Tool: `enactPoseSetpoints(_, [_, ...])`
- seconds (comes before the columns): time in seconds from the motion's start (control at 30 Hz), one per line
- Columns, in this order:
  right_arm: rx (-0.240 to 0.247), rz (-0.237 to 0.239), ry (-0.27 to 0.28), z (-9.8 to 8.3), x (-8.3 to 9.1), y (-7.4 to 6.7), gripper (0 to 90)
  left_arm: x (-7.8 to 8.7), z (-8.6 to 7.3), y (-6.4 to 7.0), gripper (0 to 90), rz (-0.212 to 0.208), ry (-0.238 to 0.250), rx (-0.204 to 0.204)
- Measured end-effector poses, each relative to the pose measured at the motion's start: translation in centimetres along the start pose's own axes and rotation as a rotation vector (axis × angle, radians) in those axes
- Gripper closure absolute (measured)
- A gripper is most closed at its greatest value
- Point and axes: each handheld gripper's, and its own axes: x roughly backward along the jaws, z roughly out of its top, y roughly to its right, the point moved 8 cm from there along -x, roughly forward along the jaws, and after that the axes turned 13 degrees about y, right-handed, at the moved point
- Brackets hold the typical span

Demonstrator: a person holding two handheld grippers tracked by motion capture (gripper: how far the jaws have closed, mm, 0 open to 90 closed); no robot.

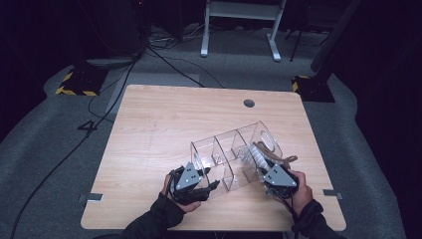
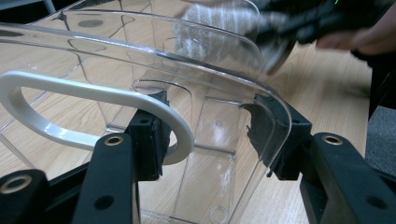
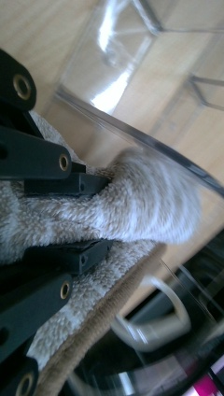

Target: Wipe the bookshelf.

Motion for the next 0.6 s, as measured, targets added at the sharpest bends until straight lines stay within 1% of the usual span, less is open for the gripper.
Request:
enactPoseSetpoints(0.03, [0.0, 0.0, 0.0, 0.0, 0.0, 0.0, 72.3, 0.0, 0.0, 0.0, 48.4, -0.002, -0.002, -0.001])
enactPoseSetpoints(0.07, [0.007, -0.025, 0.024, 1.3, 0.4, 0.9, 72.2, 0.0, 0.0, 0.0, 48.4, -0.001, 0.0, 0.001])
enactPoseSetpoints(0.1, [0.007, -0.025, 0.024, 1.3, 0.4, 0.9, 72.2, 0.0, 0.0, 0.0, 48.4, -0.002, 0.0, 0.0])
enactPoseSetpoints(0.13, [0.008, -0.039, 0.04, 1.8, 0.6, 1.3, 72.2, 0.0, 0.0, 0.0, 48.4, -0.002, 0.0, 0.002])
enactPoseSetpoints(0.17, [0.009, -0.063, 0.072, 2.8, 0.9, 2.0, 72.3, 0.0, 0.0, 0.0, 48.4, -0.003, -0.002, 0.001])
enactPoseSetpoints(0.2, [0.004, -0.076, 0.091, 3.6, 1.3, 2.5, 72.2, 0.0, 0.0, 0.0, 48.3, -0.004, -0.001, 0.001])
enactPoseSetpoints(0.23, [-0.006, -0.075, 0.1, 4.1, 1.4, 2.9, 72.2, 0.0, 0.0, 0.0, 48.3, -0.007, -0.001, 0.001])
enactPoseSetpoints(0.3, [-0.01, -0.103, 0.135, 5.1, 1.8, 3.8, 72.2, -0.1, 0.0, 0.0, 48.3, -0.006, -0.001, 0.003])
enactPoseSetpoints(0.33, [-0.002, -0.124, 0.149, 5.5, 2.0, 4.2, 72.2, 0.0, 0.0, 0.0, 48.3, -0.007, -0.001, 0.002])
enactPoseSetpoints(0.37, [-0.005, -0.131, 0.15, 5.8, 2.1, 4.5, 72.1, 0.0, 0.0, 0.0, 48.3, -0.007, -0.001, 0.002])
enactPoseSetpoints(0.4, [-0.016, -0.126, 0.147, 5.7, 2.1, 4.6, 72.1, -0.1, 0.0, 0.0, 48.3, -0.008, -0.001, 0.003])
enactPoseSetpoints(0.43, [-0.016, -0.126, 0.147, 5.7, 2.1, 4.6, 72.1, -0.1, 0.0, 0.0, 48.3, -0.007, 0.0, 0.002])
enactPoseSetpoints(0.47, [-0.035, -0.119, 0.146, 5.5, 2.0, 4.5, 72.1, -0.1, 0.0, 0.0, 48.3, -0.008, 0.0, 0.001])
enactPoseSetpoints(0.5, [-0.05, -0.099, 0.134, 4.9, 1.8, 4.2, 72.1, -0.1, 0.0, 0.0, 48.3, -0.008, 0.0, 0.002])
enactPoseSetpoints(0.53, [-0.035, -0.077, 0.113, 3.9, 1.5, 3.3, 72.1, -0.1, 0.0, 0.0, 48.3, -0.008, 0.0, 0.002])
enactPoseSetpoints(0.57, [-0.035, -0.077, 0.113, 3.9, 1.5, 3.3, 72.1, -0.1, 0.0, 0.0, 48.3, -0.008, 0.0, 0.002])
enactPoseSetpoints(0.6, [-0.03, -0.063, 0.096, 3.2, 1.2, 2.8, 72.1, -0.1, 0.0, 0.0, 48.3, -0.01, -0.001, 0.001])
